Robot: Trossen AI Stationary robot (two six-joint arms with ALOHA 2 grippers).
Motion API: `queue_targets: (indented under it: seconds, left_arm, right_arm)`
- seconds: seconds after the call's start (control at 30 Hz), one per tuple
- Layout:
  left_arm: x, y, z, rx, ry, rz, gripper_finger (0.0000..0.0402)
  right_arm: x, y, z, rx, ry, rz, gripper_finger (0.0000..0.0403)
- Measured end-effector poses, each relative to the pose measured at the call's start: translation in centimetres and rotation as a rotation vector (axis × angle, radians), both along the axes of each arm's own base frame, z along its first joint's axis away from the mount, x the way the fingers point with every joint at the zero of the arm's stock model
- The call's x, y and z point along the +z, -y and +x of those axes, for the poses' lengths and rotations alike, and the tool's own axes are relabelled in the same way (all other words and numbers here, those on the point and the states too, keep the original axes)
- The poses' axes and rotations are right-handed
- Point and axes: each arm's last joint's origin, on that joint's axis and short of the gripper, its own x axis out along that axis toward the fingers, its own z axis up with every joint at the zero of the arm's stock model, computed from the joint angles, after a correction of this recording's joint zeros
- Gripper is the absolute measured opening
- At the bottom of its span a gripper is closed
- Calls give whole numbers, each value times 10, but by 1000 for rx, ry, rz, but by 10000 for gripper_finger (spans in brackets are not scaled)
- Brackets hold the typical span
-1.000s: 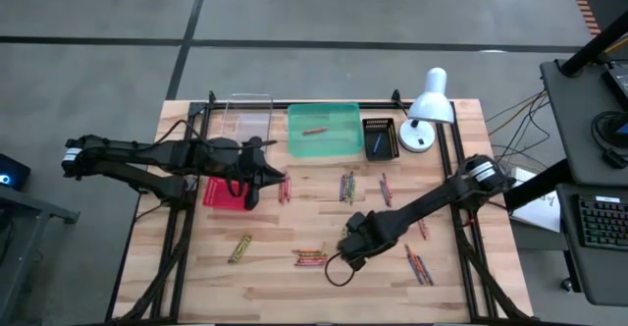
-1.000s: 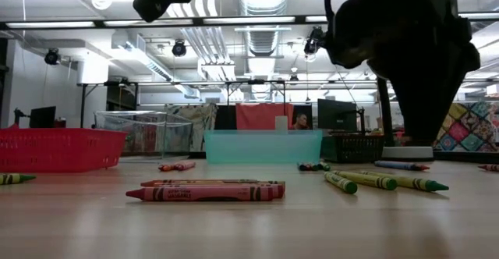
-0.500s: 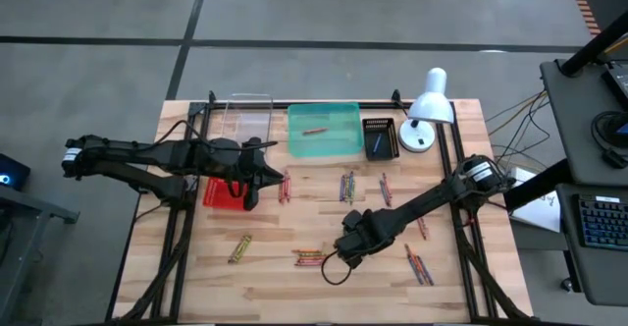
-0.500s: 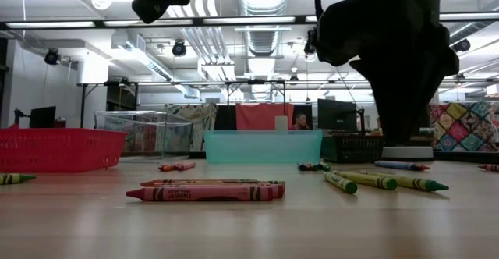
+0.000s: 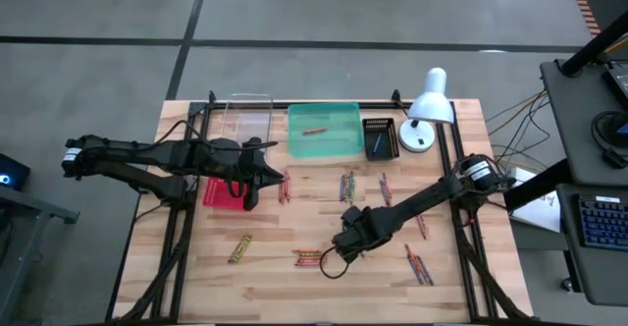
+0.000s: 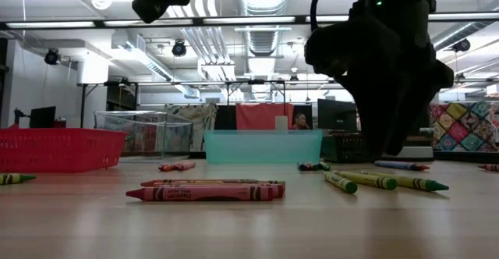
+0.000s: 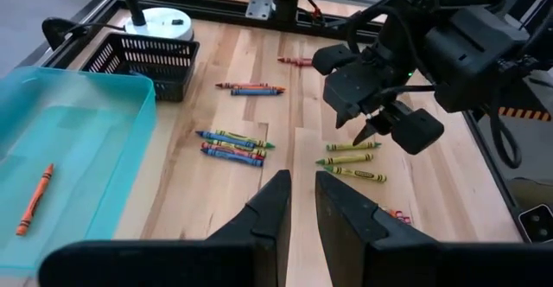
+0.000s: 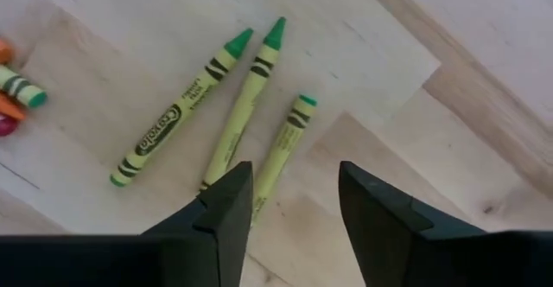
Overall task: Sort crayons
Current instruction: Put the green crayon into the transparent bin
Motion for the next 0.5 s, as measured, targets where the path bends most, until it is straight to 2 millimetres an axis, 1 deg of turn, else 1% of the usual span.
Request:
queue_targets:
  seconds: [0.27, 0.5]
  left_arm:
    - [0, 0, 0, 0, 0, 0, 38]
    - [0, 0, 0, 0, 0, 0, 38]
  right_arm:
    - [-12, 2, -2, -10, 20, 8, 159]
    - [-25, 4, -6, -13, 38, 14, 146]
